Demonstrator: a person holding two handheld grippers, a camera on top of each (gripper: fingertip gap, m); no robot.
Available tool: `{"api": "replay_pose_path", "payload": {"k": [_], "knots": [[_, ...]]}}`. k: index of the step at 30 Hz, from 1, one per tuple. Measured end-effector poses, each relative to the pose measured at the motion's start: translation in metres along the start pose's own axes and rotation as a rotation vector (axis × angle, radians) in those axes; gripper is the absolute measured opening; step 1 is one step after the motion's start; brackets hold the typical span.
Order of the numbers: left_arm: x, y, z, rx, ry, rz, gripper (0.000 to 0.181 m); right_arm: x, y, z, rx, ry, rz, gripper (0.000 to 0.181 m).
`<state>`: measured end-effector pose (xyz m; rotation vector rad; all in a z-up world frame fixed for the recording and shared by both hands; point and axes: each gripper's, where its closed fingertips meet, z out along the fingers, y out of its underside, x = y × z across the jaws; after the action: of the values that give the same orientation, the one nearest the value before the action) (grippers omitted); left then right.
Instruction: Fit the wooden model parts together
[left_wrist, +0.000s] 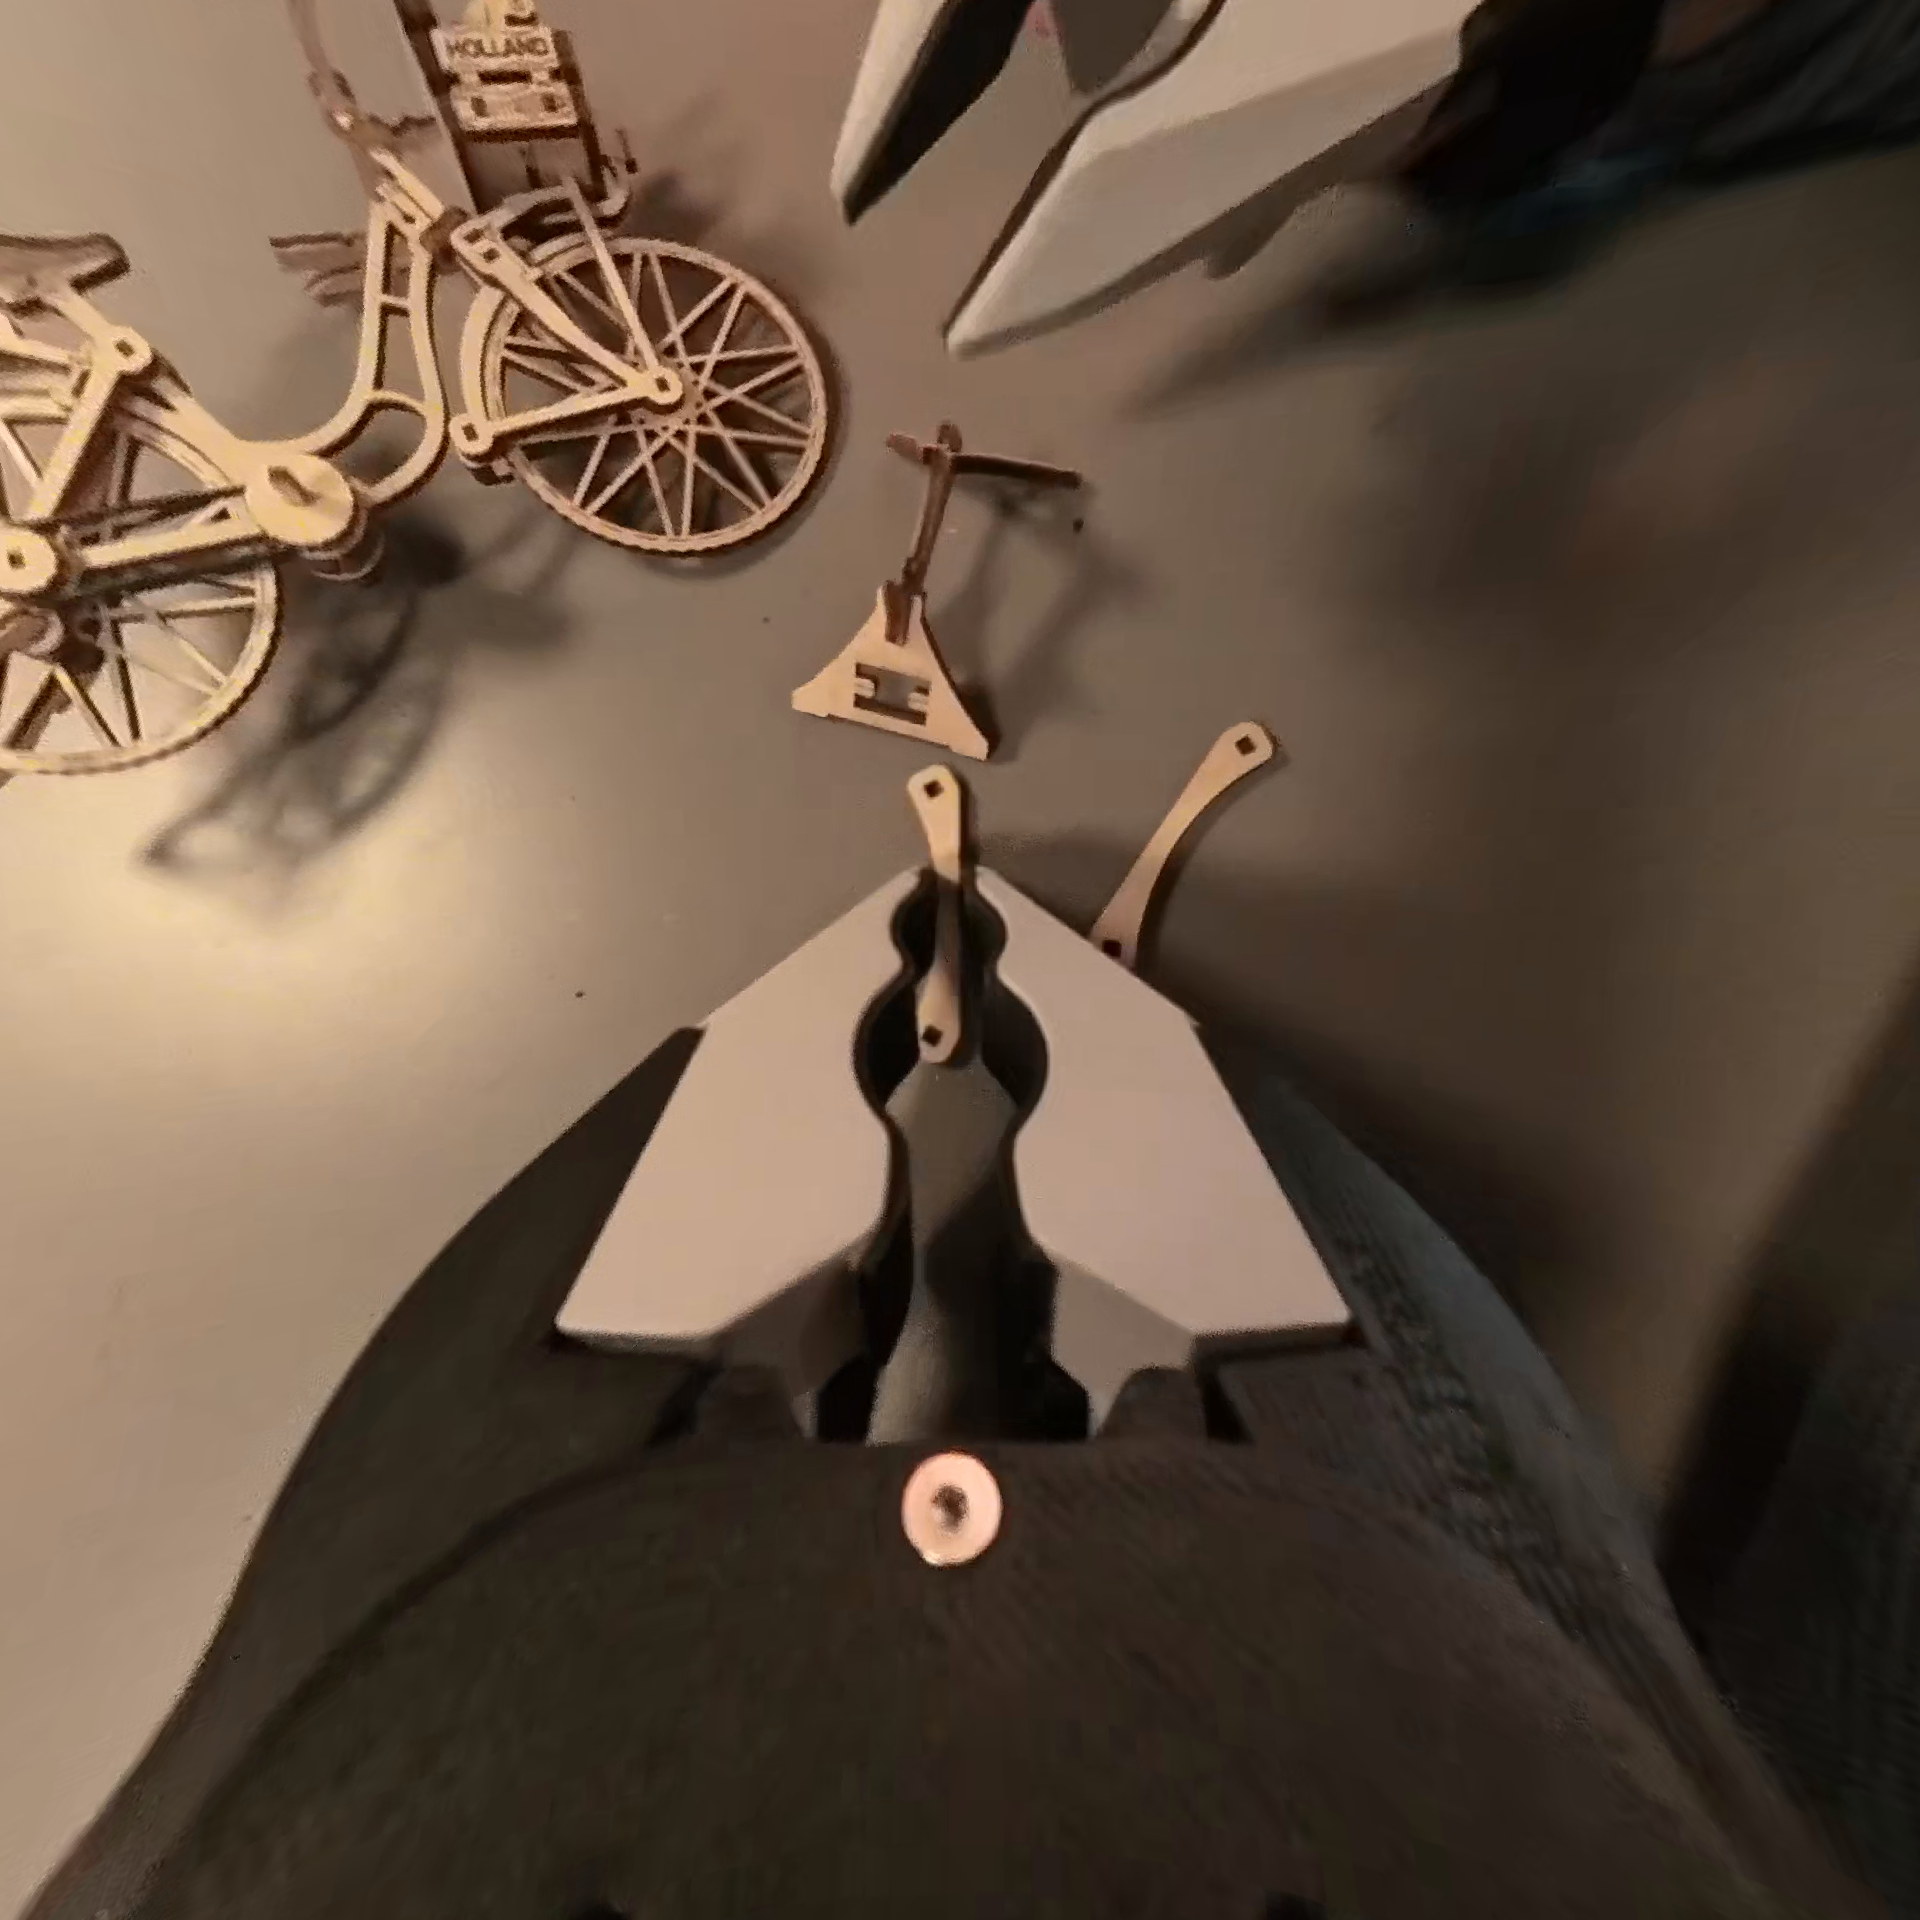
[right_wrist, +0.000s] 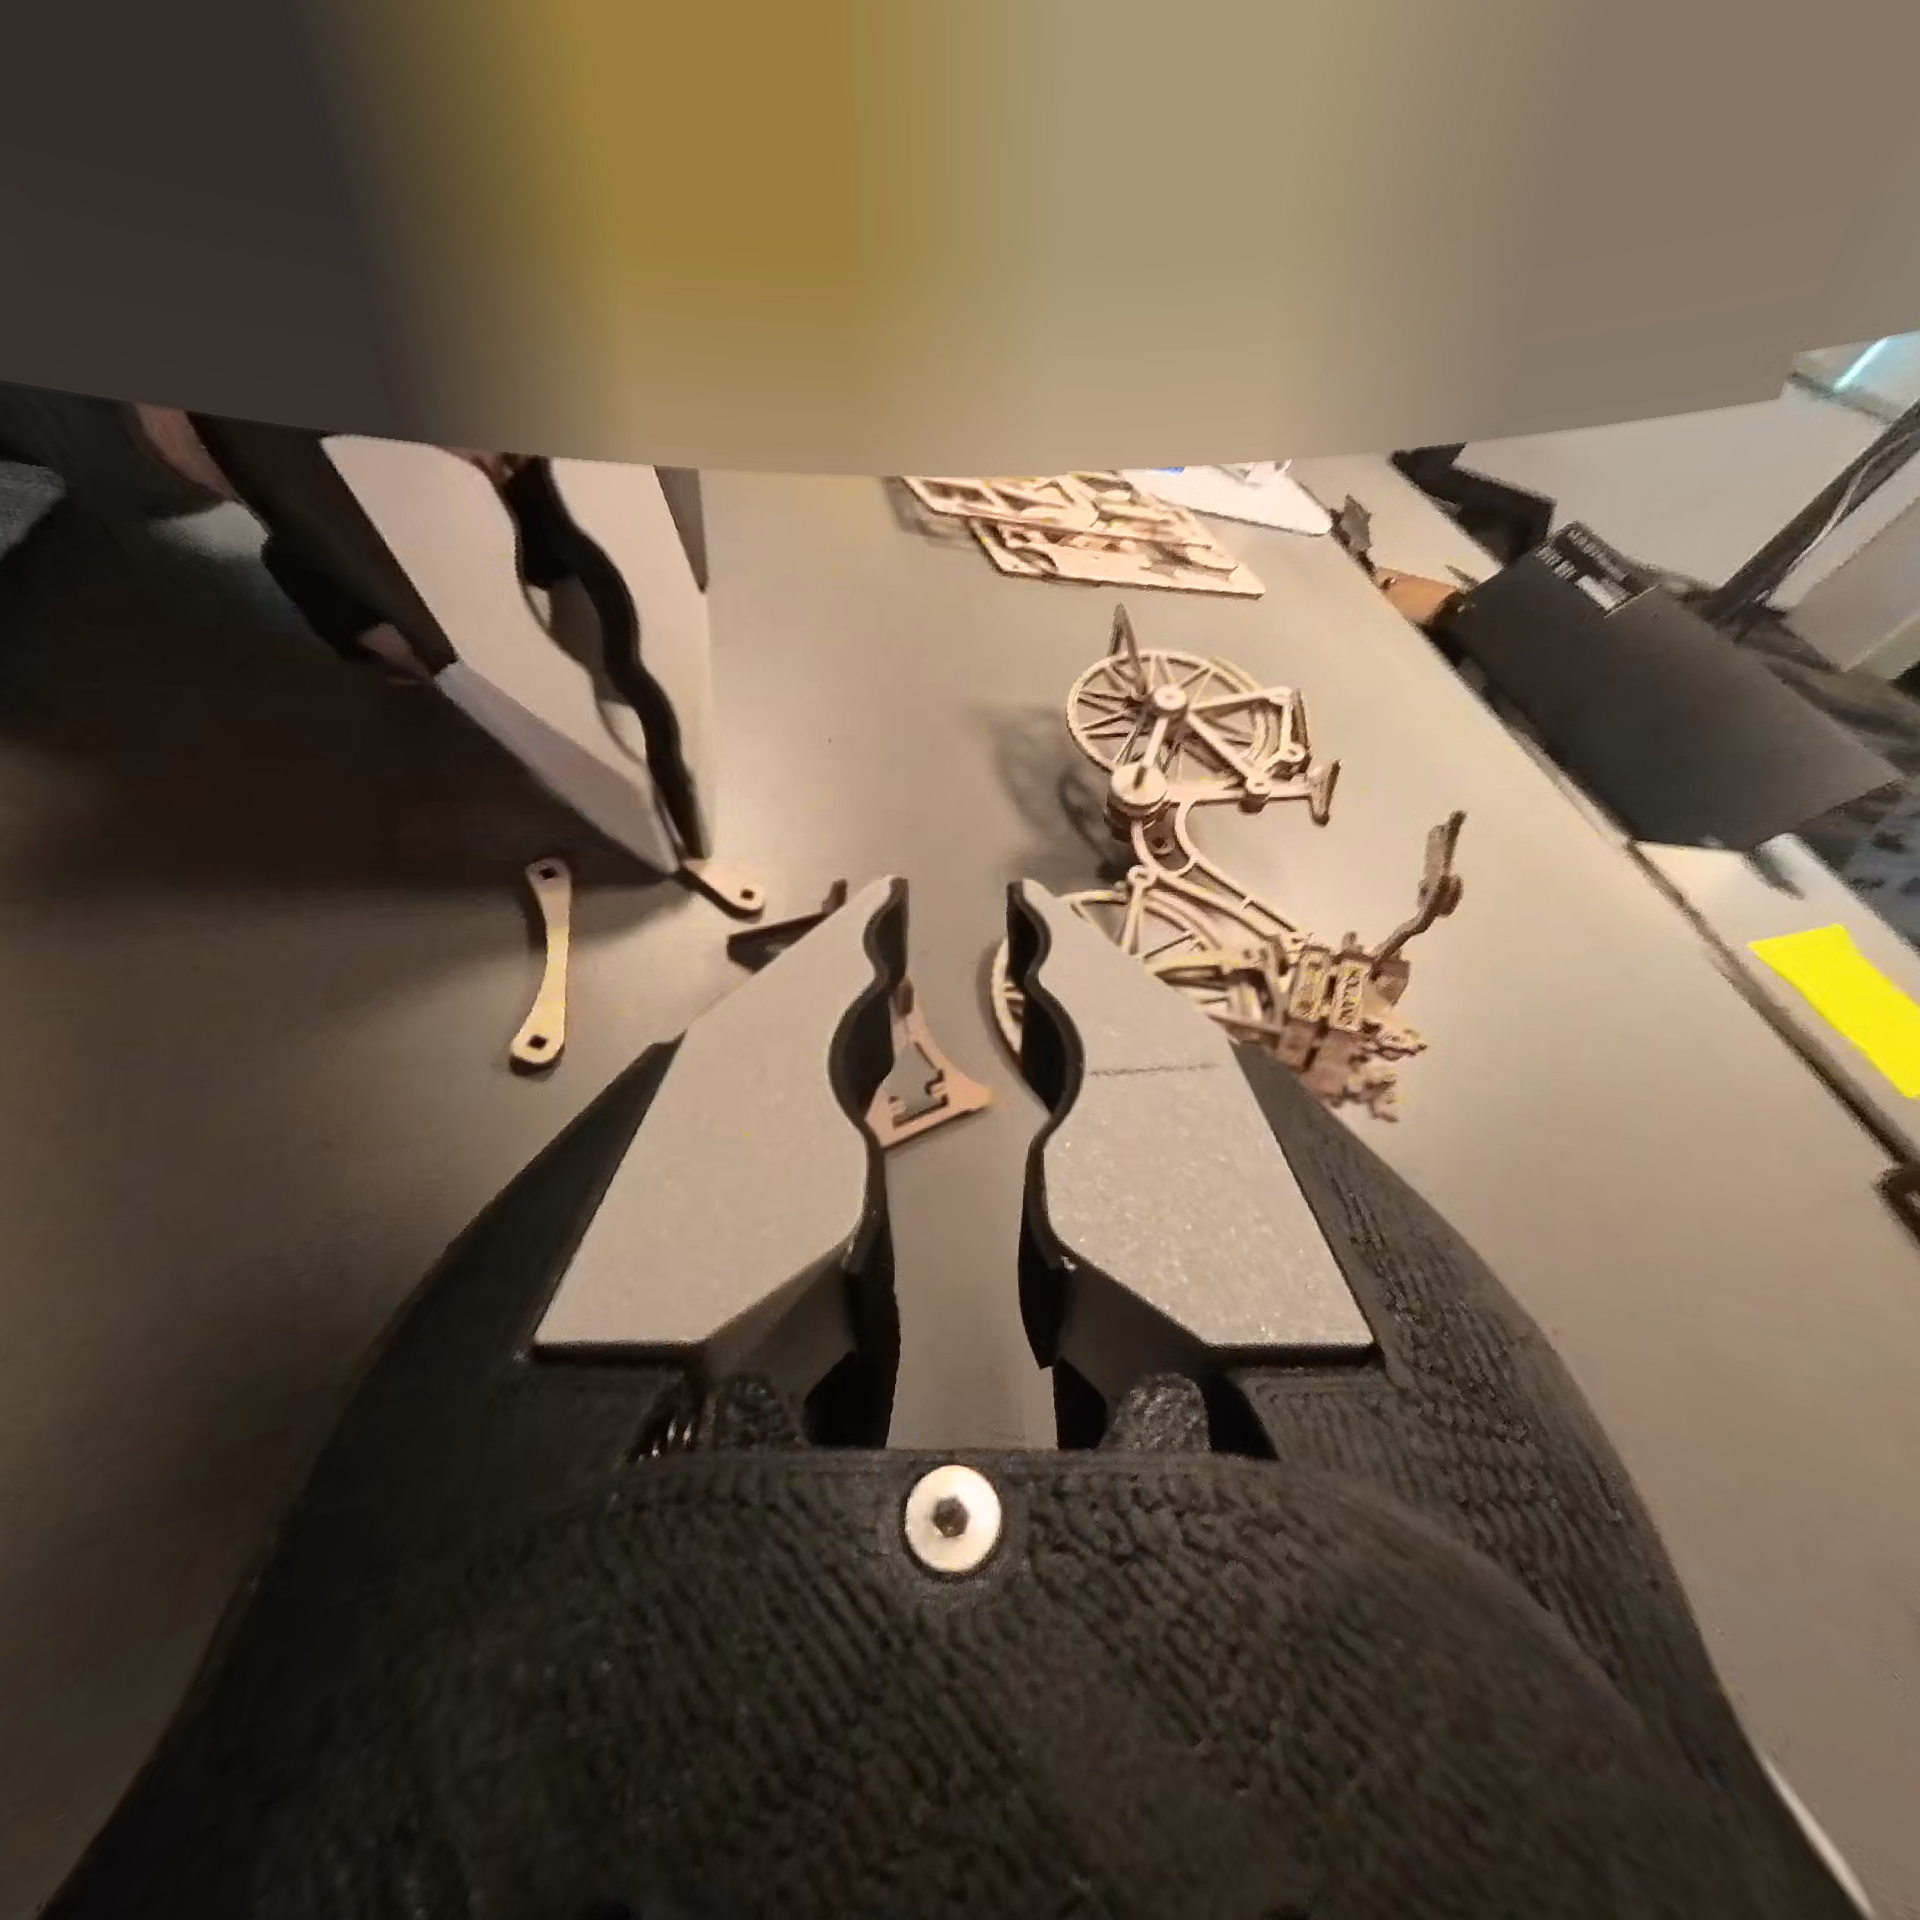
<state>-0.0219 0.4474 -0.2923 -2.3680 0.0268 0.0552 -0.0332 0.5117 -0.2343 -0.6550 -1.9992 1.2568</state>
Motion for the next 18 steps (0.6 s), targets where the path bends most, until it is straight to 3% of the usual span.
{"api": "replay_pose_path", "payload": {"k": [7, 12, 18], "knots": [[-0.012, -0.002, -0.006, 0.018, -0.127, 0.231, 0.003, -0.034, -0.007, -0.004, 0.038, -0.201, -0.009, 0.021], [0.011, -0.028, -0.017, 0.192, -0.173, 0.424, 0.003, -0.050, -0.007, -0.003, -0.009, -0.310, 0.163, 0.018], [0.029, -0.043, -0.025, 0.297, -0.214, 0.555, 0.004, -0.061, -0.005, -0.005, -0.052, -0.457, 0.432, 0.010]]}}
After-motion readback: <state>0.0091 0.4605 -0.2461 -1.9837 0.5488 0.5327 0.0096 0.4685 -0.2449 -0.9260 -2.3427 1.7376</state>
